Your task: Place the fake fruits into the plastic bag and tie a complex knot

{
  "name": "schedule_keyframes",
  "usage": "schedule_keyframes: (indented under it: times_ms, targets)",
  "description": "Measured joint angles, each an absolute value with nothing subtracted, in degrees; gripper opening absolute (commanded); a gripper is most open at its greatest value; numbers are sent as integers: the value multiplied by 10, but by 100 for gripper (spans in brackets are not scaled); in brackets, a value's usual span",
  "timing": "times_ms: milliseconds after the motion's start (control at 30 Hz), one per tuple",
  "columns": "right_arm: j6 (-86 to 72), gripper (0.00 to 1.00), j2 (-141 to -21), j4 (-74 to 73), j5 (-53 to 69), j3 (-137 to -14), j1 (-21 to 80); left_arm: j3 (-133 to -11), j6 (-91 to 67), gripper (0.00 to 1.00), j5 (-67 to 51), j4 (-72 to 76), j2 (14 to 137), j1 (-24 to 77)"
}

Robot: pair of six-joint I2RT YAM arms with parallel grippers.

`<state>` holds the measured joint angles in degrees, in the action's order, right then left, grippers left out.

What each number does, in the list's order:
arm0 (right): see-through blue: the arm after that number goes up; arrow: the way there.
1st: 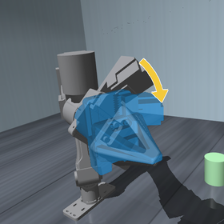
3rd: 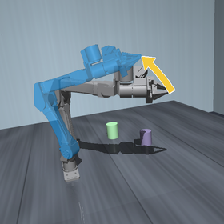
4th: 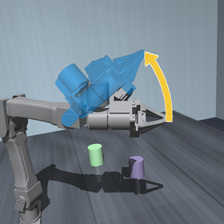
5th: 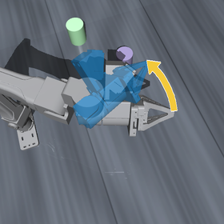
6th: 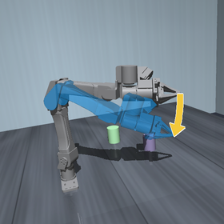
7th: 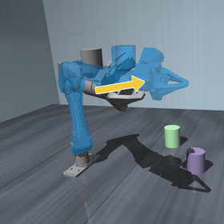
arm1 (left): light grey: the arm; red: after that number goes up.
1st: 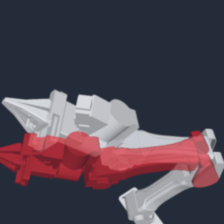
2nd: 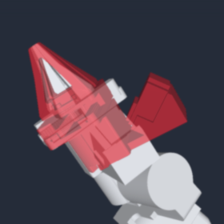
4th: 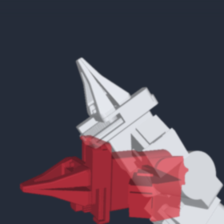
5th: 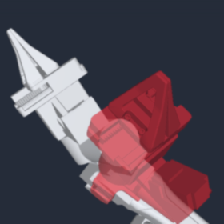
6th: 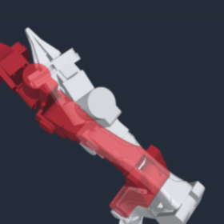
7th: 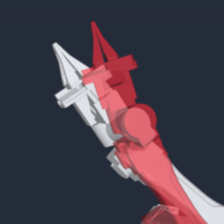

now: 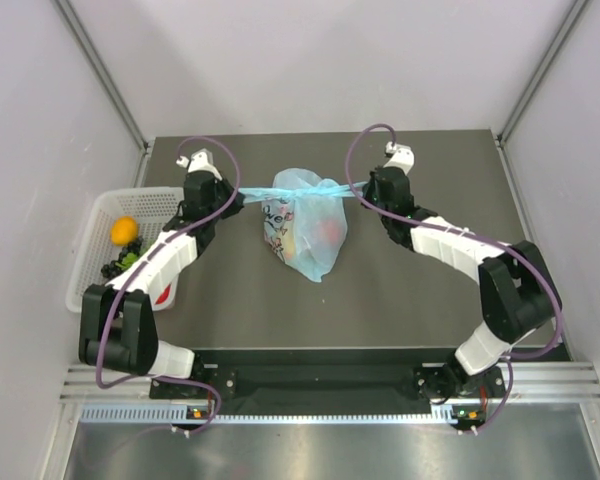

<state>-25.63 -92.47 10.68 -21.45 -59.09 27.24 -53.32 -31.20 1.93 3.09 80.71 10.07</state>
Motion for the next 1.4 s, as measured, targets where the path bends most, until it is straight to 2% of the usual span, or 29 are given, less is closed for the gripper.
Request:
schedule_keyframes:
  times_ms: [467,700,833,1033,1133,1233,1400]
  targets:
    - [-237,0,-883,96,-181,-590,272,-545,-293,0,-18,12,773,92]
    - [-195,0,-882,4,-177,-685,272,-638,-246,5,54,-51,774,131]
    - [-179,2,-882,-34,-141,-712,272,-650,-234,9,69,-72,774,130]
    - [-157,5,-882,-86,-81,-720,261,-661,-224,9,65,-119,775,129]
    - [-145,14,-882,-109,-70,-742,254,-683,-222,21,60,-130,787,129]
    - [-132,27,-882,-119,-63,-762,244,-695,-216,35,60,-133,795,129]
    - [-115,41,-880,-147,-39,-763,227,-702,-204,47,51,-157,795,127]
